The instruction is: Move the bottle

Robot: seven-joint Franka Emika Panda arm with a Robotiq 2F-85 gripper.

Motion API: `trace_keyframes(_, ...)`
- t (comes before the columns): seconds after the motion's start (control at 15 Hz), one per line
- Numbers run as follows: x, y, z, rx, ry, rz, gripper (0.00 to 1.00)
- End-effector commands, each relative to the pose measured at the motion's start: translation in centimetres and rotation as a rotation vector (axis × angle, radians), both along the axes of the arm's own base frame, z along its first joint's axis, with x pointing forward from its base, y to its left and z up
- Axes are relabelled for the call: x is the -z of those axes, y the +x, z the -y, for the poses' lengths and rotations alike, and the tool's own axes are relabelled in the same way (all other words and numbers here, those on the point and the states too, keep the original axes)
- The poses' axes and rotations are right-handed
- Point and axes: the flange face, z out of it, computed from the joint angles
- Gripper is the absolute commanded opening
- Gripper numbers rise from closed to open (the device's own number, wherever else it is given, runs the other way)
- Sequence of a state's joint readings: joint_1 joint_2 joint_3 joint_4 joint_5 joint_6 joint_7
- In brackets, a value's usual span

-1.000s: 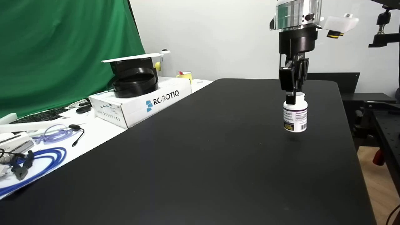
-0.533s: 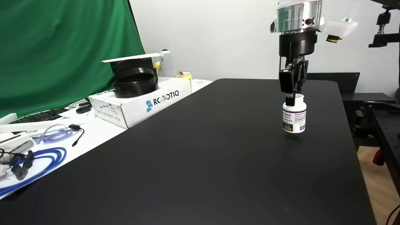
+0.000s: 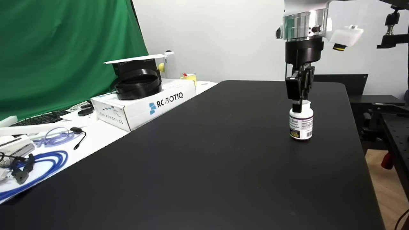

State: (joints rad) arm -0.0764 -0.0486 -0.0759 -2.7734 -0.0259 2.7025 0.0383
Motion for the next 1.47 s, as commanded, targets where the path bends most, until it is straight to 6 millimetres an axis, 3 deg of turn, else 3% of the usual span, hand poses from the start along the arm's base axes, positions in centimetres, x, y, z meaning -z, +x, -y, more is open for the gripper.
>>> trace_keyframes(0.0,0.4,0.0,0.3,-0.003,-0.014,0.002,0.19)
trace_keyframes(0.07,0.4,-0.1,0.3,-0.005,-0.020,-0.006,0.19)
trace_keyframes(0.13,0.2,-0.1,0.1,-0.021,-0.024,-0.016,0.69)
trace_keyframes(0.27,-0.6,-0.1,-0.1,-0.029,-0.027,-0.013,0.75)
trace_keyframes(0.53,-3.4,0.6,-0.1,-0.018,-0.023,-0.032,0.99)
trace_keyframes(0.93,-8.6,1.5,0.0,-0.009,-0.012,-0.056,1.00)
trace_keyframes(1.4,-8.7,1.1,-0.4,-0.039,-0.011,-0.086,1.00)
